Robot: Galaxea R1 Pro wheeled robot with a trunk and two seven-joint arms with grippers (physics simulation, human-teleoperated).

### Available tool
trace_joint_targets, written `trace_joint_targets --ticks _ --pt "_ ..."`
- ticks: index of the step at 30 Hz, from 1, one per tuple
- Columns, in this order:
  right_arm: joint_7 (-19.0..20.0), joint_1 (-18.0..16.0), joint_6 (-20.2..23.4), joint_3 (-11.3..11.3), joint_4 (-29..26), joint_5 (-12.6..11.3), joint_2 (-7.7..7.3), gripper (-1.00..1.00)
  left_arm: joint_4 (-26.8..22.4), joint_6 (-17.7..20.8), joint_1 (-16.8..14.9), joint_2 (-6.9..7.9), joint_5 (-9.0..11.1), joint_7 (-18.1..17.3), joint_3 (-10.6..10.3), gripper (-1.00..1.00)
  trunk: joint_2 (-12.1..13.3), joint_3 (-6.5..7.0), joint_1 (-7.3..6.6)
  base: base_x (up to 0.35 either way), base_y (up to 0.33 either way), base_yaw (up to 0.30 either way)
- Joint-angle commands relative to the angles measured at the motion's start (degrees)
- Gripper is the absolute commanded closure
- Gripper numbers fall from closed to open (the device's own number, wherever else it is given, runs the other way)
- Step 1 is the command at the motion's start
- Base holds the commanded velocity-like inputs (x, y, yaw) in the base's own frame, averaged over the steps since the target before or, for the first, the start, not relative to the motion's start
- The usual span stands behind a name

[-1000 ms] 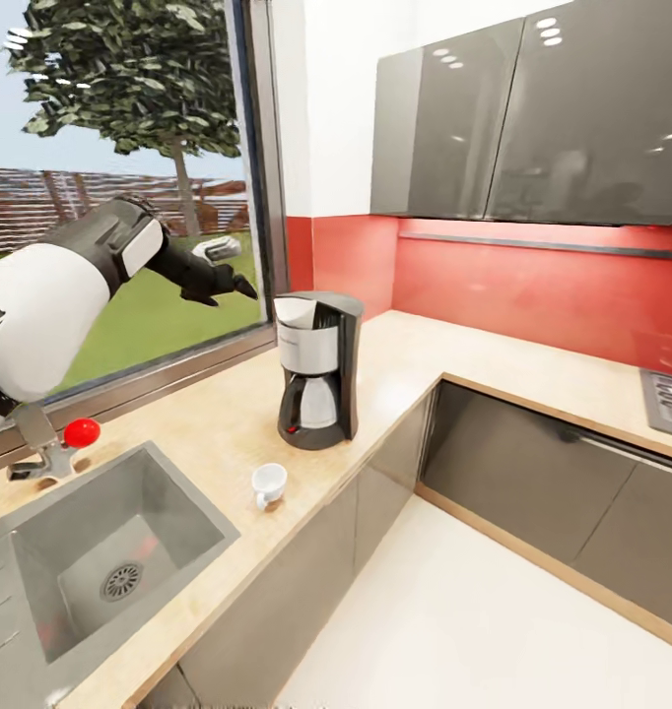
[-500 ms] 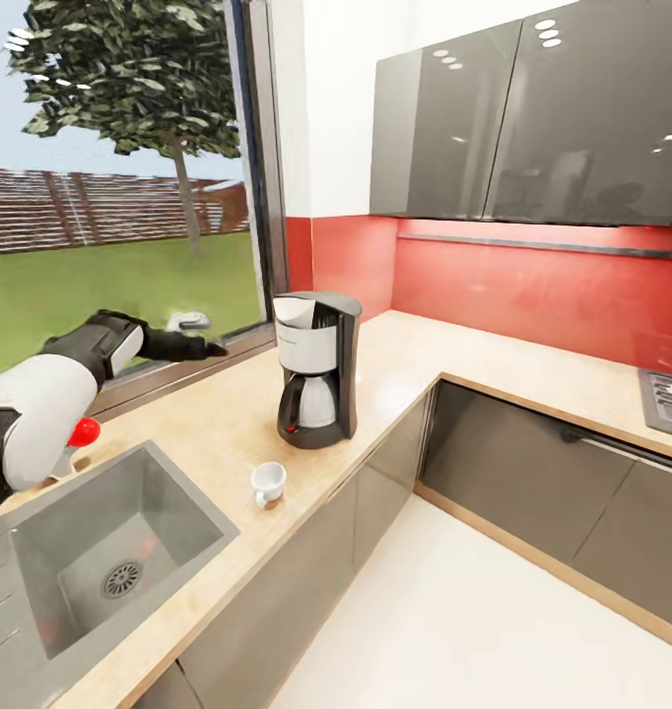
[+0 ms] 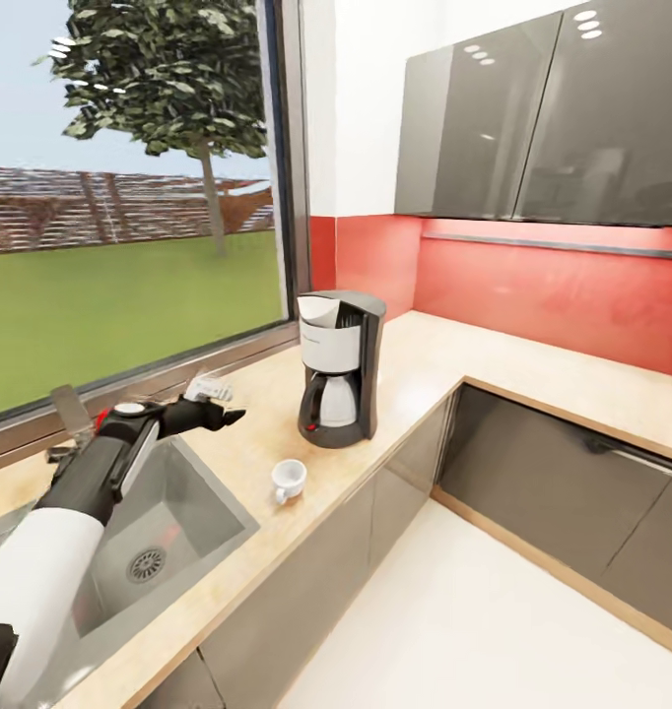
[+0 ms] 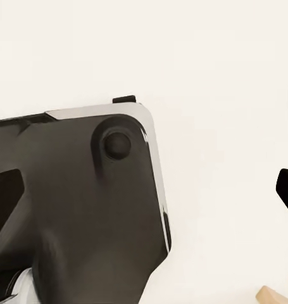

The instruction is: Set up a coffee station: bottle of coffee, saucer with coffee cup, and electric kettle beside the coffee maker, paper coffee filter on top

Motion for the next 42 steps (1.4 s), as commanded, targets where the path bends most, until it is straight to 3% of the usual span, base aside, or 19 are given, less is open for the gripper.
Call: trace_joint_targets --ticks 1,9,15,19,23,28,34,42 --pt "0.0 0.0 -0.2 0.2 0.0 -0.4 -0.01 -1.00 -2.3 0.2 1.7 0.02 -0.3 -0.2 0.1 -1.00 -0.1 -0.13 0.04 0.000 0.000 0.275" --pt "-0.1 0.0 -0.2 0.2 0.0 -0.4 -0.01 -1.00 -19.4 -2.4 14.3 -0.21 0.0 -0.2 3.0 -1.00 -0.1 -0.13 0.04 0.000 0.000 0.278" --pt "-0.1 0.0 -0.2 0.2 0.0 -0.4 -0.01 -1.00 -24.1 -9.1 21.8 -0.41 0.0 0.2 4.4 -1.00 -0.1 -0.13 0.04 0.000 0.000 0.278" --pt "-0.1 0.0 -0.2 0.1 0.0 -0.4 -0.01 -1.00 -24.6 -12.7 25.8 -0.69 0.3 0.3 7.4 -1.00 -0.1 -0.13 0.04 0.000 0.000 0.278" --pt "-0.1 0.0 -0.3 0.1 0.0 -0.4 -0.01 -1.00 -26.4 -14.8 27.3 -0.84 0.5 0.4 8.5 -1.00 -0.1 -0.13 0.04 0.000 0.000 0.278" --pt "-0.1 0.0 -0.3 0.1 0.0 -0.4 -0.01 -1.00 -27.0 -15.4 28.7 -1.36 0.5 0.3 8.4 -1.00 -0.1 -0.13 0.04 0.000 0.000 0.278" --pt "-0.1 0.0 -0.3 0.1 0.0 -0.4 -0.05 -1.00 -27.2 -15.6 29.3 -3.40 0.4 0.3 8.4 -1.00 -0.1 0.00 0.04 0.000 -0.023 0.278" --pt "-0.1 0.0 -0.3 0.1 0.0 -0.4 -0.10 -1.00 -27.2 -15.6 29.3 -3.57 0.4 0.4 8.7 -1.00 -0.1 0.09 0.04 -0.021 -0.231 0.135"
